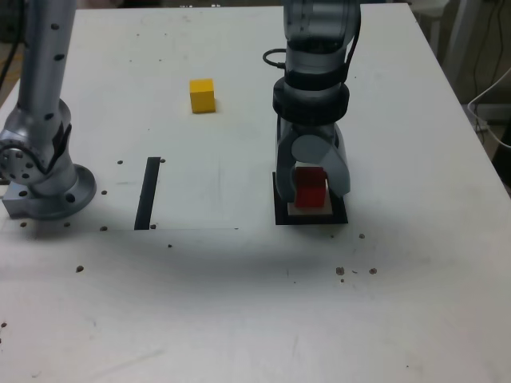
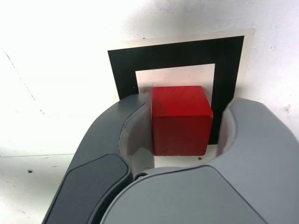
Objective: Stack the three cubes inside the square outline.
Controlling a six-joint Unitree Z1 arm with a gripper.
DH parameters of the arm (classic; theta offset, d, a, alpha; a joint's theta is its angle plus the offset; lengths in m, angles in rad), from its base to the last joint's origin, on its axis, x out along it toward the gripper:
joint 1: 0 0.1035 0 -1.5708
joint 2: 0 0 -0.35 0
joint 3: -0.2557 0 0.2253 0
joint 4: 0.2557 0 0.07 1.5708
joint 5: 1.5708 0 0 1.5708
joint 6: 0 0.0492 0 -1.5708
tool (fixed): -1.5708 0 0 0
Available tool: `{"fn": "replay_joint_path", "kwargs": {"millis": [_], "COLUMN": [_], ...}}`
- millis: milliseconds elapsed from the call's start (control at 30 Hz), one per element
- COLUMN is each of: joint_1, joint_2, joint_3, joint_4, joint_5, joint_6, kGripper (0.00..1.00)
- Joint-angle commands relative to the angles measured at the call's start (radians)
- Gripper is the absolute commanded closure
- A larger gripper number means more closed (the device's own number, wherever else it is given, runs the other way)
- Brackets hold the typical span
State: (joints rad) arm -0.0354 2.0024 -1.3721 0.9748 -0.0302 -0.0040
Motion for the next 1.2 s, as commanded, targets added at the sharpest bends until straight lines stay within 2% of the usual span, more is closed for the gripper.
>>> {"fn": "replay_joint_path", "kwargs": {"millis": [0, 233, 500, 633, 933, 1167], "joint_1": [-0.001, -0.001, -0.002, 0.0, 0.032, 0.105], "joint_2": [-0.011, -0.03, -0.069, -0.087, -0.148, -0.158], "joint_3": [0.003, 0.015, 0.002, 0.008, 0.007, 0.005], "joint_4": [-0.004, 0.009, 0.06, 0.078, 0.115, 0.164], "joint_5": [0.0, 0.024, 0.046, 0.051, 0.108, 0.105], "joint_6": [0.004, -0.018, -0.029, -0.018, -0.008, 0.06], "kGripper": [0.23, 0.17, 0.01, 0.01, 0.01, 0.01]}}
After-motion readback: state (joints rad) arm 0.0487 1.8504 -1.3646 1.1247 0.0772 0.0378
